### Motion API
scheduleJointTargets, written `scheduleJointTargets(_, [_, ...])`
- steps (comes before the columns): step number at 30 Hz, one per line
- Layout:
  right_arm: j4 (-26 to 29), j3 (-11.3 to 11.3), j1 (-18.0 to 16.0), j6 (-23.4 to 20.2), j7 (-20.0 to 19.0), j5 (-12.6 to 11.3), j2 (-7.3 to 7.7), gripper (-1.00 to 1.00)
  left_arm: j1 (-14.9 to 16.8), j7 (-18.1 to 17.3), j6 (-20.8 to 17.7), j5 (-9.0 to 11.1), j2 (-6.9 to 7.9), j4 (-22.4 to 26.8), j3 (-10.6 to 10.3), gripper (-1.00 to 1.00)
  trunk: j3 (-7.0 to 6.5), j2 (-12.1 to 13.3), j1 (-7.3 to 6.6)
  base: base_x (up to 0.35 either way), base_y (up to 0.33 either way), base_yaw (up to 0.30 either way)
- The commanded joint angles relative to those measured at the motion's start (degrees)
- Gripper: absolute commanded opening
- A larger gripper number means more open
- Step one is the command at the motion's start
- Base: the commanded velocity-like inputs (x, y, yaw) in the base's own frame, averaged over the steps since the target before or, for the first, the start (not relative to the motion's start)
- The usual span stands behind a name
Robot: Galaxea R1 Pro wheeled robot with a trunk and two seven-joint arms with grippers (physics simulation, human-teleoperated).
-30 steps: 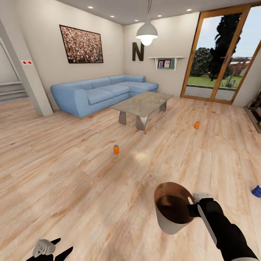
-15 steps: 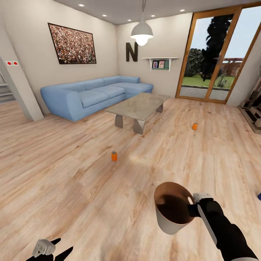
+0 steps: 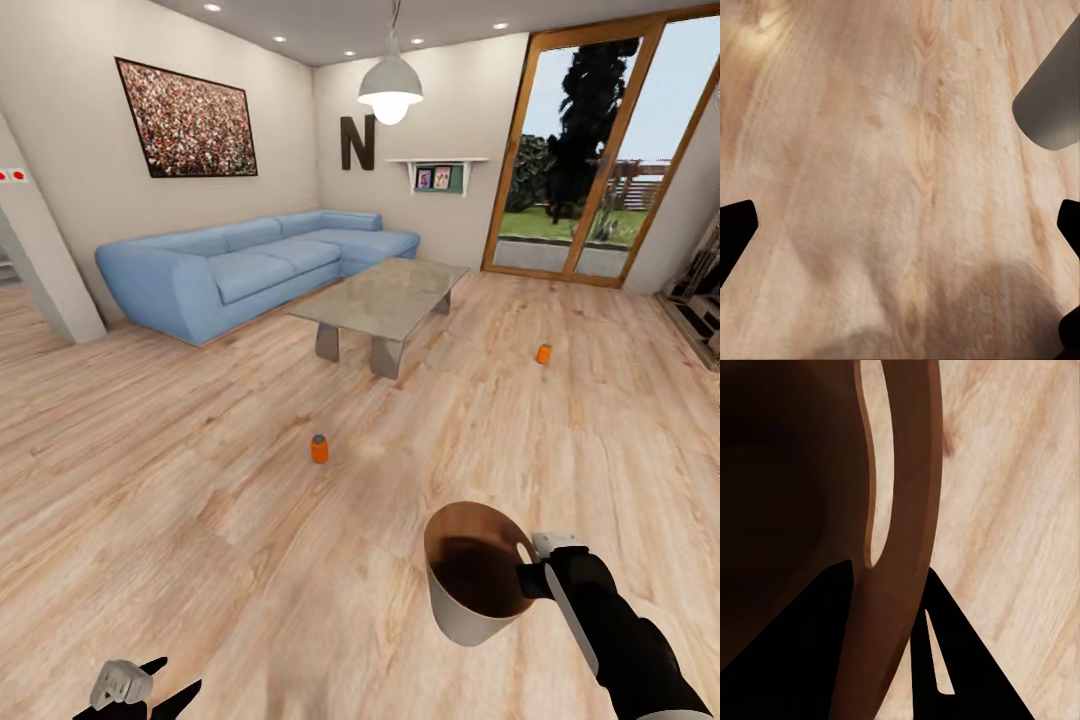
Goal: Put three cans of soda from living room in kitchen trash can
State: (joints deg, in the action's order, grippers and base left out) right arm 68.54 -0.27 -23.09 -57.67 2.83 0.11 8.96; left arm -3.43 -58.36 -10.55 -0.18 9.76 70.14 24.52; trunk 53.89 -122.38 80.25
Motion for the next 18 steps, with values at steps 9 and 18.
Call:
scheduleJointTargets(9, [0.0,0.0,0.0,0.0,0.0,-0.2,0.0,-1.0,0.0,0.0,0.1,-0.1,0.0,0.0,0.0,1.0,-0.01,0.0,0.0,0.058,0.034,-0.148])
scheduleJointTargets(18, [0.0,0.0,0.0,0.0,0.0,-0.2,0.0,-1.0,0.0,0.0,0.0,0.0,0.0,0.0,0.0,1.0,-0.01,0.0,0.0,0.002,0.001,-0.176])
